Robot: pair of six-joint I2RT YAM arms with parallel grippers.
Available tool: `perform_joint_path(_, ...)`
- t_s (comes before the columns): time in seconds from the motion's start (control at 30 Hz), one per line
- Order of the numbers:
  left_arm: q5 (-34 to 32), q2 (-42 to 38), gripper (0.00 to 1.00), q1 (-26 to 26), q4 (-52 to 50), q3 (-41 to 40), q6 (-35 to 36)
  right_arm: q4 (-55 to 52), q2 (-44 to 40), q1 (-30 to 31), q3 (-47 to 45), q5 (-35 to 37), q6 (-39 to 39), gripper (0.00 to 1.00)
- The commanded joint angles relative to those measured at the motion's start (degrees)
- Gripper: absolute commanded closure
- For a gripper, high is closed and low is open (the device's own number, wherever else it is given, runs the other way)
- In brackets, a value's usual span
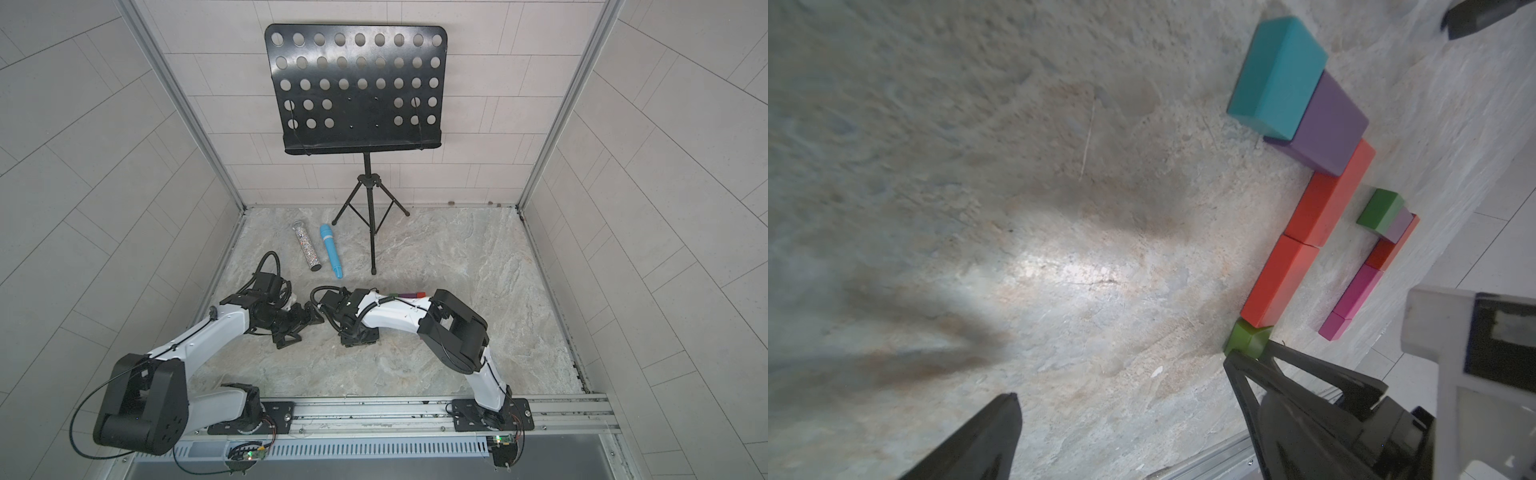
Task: Assemble the number 7 with building blocks
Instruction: Adjust the building block at the center of the board.
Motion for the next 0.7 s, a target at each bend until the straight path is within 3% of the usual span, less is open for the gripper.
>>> perform_joint_path(0.0,0.37,-0.82,0.03,0.44,0.22,-0.68,0.34,-1.98,0.84,-0.09,1.22,0.64,0.63,0.58)
perform_joint_path(0.67,0.83,-0.79,0.03,0.45,0.76,-1.03,0.23,-2.18,1.63,-0.53,1.77,-0.1,1.71,0.64)
